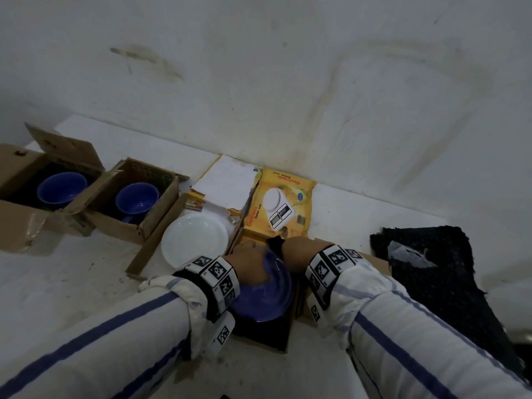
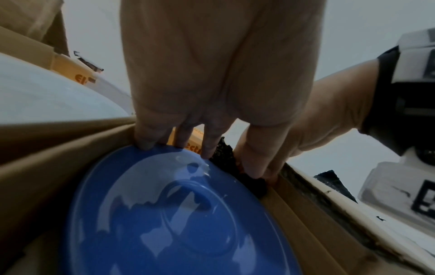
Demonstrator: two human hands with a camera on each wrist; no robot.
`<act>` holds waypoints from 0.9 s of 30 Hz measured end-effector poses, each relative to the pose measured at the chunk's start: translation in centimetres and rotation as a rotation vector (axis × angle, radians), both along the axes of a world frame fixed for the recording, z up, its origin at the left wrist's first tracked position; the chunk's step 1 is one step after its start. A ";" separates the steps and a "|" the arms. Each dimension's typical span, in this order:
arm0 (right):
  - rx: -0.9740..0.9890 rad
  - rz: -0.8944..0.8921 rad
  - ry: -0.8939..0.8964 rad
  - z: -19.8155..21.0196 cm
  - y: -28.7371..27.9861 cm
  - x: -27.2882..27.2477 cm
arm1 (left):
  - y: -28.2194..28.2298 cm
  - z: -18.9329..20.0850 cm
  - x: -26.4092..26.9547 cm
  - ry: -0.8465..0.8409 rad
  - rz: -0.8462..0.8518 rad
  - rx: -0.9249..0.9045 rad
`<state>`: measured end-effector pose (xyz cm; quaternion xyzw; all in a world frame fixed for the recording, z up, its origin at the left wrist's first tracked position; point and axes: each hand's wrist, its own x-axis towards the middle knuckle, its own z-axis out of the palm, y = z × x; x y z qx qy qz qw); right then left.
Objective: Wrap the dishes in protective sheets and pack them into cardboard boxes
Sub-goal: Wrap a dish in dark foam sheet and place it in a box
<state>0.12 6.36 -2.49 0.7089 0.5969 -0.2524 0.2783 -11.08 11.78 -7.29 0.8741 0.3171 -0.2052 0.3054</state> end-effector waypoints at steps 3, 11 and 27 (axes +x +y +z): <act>-0.048 -0.031 0.017 0.0 -0.2 -0.2 | 0.1 -0.2 0.0 0.037 0.001 -0.014; -0.022 0.022 -0.025 0.4 -0.6 0.8 | -0.6 -0.5 1.1 -0.021 -0.050 0.030; 0.526 -0.498 0.193 3.5 -9.0 10.0 | -6.2 3.8 7.7 -0.254 0.089 0.320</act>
